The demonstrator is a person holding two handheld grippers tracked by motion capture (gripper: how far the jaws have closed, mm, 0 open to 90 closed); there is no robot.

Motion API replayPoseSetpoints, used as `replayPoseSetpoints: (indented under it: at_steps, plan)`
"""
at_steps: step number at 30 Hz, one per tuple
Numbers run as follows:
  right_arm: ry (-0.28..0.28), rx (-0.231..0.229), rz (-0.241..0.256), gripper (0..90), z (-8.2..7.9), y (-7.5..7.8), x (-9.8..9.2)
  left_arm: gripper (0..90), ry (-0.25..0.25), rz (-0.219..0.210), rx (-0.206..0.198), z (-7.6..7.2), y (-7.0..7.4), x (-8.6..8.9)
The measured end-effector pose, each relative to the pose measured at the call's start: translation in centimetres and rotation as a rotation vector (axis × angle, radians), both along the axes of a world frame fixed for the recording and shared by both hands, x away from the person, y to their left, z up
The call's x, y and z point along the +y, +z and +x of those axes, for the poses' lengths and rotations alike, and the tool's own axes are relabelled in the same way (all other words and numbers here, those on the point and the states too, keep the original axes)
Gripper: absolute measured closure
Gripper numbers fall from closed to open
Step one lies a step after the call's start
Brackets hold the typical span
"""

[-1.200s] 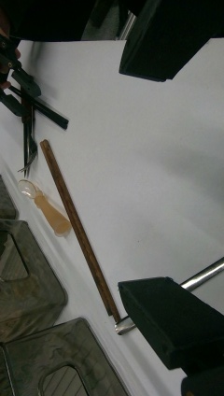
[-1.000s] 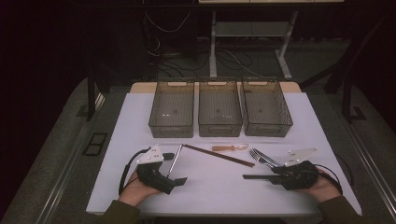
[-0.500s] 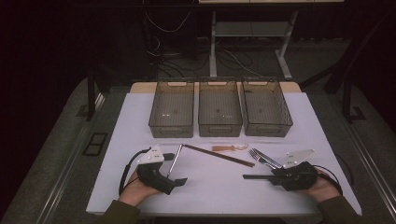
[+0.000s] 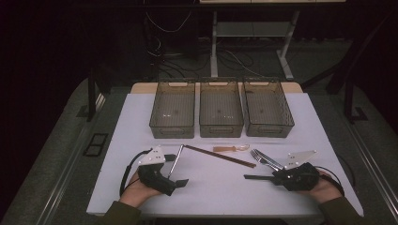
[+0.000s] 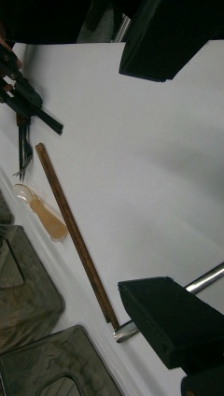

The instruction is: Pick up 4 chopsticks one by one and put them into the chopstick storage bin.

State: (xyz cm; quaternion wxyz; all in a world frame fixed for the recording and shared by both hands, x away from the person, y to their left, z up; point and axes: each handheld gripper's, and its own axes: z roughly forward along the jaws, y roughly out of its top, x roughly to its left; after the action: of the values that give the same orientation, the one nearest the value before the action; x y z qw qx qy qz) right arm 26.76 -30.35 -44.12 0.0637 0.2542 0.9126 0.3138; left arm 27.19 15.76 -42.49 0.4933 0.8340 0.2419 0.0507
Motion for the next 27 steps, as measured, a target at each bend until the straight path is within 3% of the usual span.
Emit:
replayPoseSetpoints:
  at_steps: [27]
  plan:
    - [0.032, 0.031, 0.005, 85.2, -0.22, 0.09, 0.31, 0.0, -0.008, -0.003, -0.001, -0.01, 0.06, 0.03]
